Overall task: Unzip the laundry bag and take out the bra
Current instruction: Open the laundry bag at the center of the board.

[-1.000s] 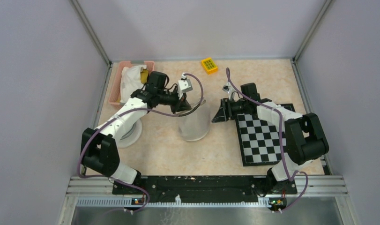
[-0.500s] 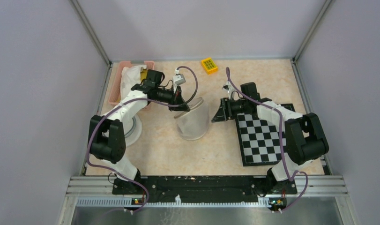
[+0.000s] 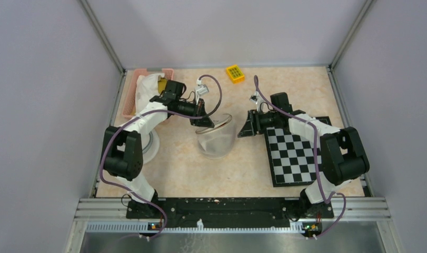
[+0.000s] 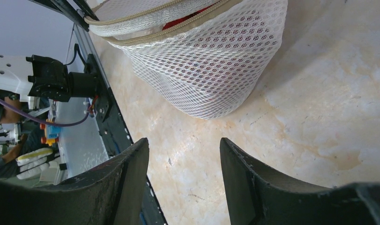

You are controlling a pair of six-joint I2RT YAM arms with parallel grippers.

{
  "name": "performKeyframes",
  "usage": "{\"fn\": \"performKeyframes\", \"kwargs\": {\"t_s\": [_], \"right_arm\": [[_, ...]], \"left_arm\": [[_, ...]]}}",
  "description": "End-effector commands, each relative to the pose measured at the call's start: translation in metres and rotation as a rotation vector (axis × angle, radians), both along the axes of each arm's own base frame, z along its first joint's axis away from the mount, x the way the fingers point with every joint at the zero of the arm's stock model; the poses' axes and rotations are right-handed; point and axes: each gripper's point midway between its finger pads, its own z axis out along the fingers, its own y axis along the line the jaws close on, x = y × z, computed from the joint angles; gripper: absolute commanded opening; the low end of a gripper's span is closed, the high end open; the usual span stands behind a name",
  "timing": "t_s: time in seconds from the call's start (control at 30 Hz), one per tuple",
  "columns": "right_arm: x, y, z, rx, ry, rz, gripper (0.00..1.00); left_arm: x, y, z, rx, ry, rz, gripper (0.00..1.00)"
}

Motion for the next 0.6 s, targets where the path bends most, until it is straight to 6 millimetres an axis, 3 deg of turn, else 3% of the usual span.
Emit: {"fn": "performKeyframes", "kwargs": {"t_s": [0.0, 0.1, 0.27, 0.43, 0.57], "right_arm": [[0.011, 0.007, 0.018, 0.028, -0.078, 0.019, 0.57], [0.011, 0.007, 0.018, 0.028, -0.077, 0.018, 0.57], [0.011, 0.007, 0.018, 0.031, -0.074, 0.019, 0.57], [0.011, 0.007, 0.021, 0.031, -0.078, 0.023, 0.57], [0.011, 0.007, 0.024, 0.031, -0.087, 0.024, 0.57]], "left_arm": [[-0.001, -0.001, 0.001, -0.021, 0.009, -0.002, 0.09], [0.004, 0.001, 0.003, 0.001, -0.037, 0.023, 0.01], [0.028, 0.007, 0.028, -0.003, -0.156, 0.099, 0.0], [0.066, 0.022, 0.044, 0.042, -0.264, 0.234, 0.0], [0.1, 0.039, 0.043, 0.122, -0.33, 0.345, 0.02]]}}
